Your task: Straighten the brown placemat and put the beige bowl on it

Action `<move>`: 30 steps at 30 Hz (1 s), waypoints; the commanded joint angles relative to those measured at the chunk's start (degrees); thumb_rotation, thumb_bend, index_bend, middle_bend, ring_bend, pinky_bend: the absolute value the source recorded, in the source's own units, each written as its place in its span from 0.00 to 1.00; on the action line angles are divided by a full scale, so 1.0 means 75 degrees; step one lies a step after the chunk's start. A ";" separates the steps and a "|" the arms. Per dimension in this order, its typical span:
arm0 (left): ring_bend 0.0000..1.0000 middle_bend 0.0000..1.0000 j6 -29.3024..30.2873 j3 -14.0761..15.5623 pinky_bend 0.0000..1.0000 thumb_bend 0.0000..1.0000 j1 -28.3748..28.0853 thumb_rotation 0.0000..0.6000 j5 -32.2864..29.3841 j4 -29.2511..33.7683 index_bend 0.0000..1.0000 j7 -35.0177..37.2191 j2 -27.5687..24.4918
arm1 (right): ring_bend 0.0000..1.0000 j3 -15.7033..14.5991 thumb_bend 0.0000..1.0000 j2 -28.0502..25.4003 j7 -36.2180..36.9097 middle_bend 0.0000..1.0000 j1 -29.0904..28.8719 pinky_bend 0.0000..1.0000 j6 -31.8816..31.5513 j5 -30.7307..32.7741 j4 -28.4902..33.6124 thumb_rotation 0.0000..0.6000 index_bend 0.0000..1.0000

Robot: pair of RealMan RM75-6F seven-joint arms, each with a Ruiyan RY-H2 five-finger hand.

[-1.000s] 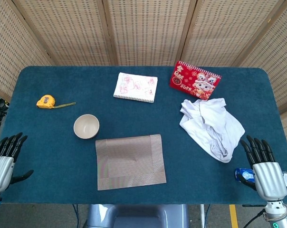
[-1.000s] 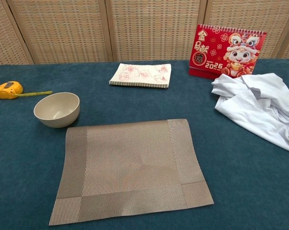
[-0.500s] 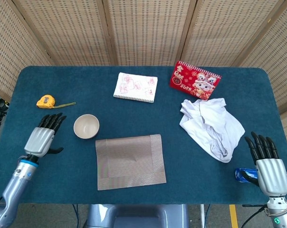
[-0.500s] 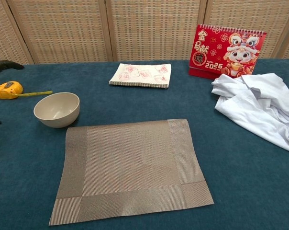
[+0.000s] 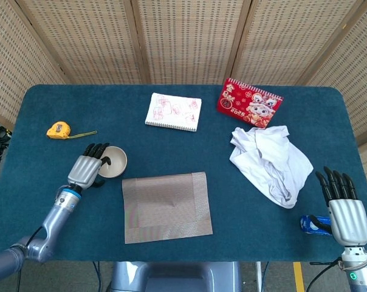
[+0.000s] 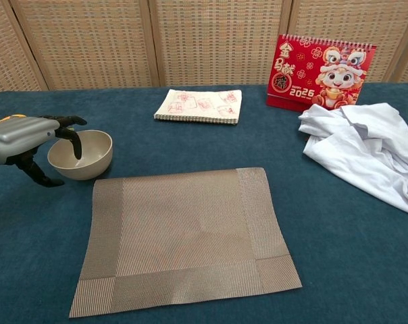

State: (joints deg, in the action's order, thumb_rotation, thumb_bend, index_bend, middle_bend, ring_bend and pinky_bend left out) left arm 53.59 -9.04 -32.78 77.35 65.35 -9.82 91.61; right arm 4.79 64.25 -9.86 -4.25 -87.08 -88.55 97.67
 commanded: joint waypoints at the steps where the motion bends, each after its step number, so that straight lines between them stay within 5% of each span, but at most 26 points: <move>1: 0.00 0.00 0.0060 0.0040 0.00 0.31 -0.0110 1.00 0.0032 -0.0259 0.54 0.0066 0.0207 | 0.00 0.0003 0.00 -0.0006 0.0021 0.00 -0.0006 0.00 0.0011 0.0019 -0.0004 1.00 0.00; 7: 0.00 0.00 0.0184 -0.0015 0.00 0.40 -0.0121 1.00 -0.0114 -0.0411 0.72 0.0143 0.0202 | 0.00 -0.0020 0.00 -0.0018 0.0045 0.00 -0.0004 0.00 -0.0011 -0.0010 0.0004 1.00 0.00; 18: 0.00 0.00 -0.0136 -0.0275 0.00 0.40 0.0088 1.00 -0.0892 -0.0915 0.73 0.0773 -0.0499 | 0.00 -0.0105 0.00 -0.0010 -0.0035 0.00 0.0007 0.00 -0.0052 -0.0150 0.0083 1.00 0.00; 27: 0.00 0.00 -0.0894 -0.0312 0.00 0.39 0.0117 1.00 -0.1469 -0.1852 0.65 0.1370 -0.0365 | 0.00 -0.0135 0.00 0.0044 -0.0162 0.00 -0.0006 0.00 -0.0030 -0.0167 0.0093 1.00 0.00; 30: 0.00 0.00 -0.1061 -0.0290 0.00 0.34 0.0098 1.00 -0.1526 -0.2039 0.44 0.1461 -0.0280 | 0.00 -0.0134 0.00 0.0048 -0.0171 0.00 -0.0007 0.00 -0.0031 -0.0162 0.0100 1.00 0.00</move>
State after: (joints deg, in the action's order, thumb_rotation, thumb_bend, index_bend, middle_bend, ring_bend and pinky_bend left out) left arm 46.19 -11.32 -31.97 66.24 50.61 0.67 89.10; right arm 3.78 64.61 -11.14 -4.30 -87.31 -89.76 98.43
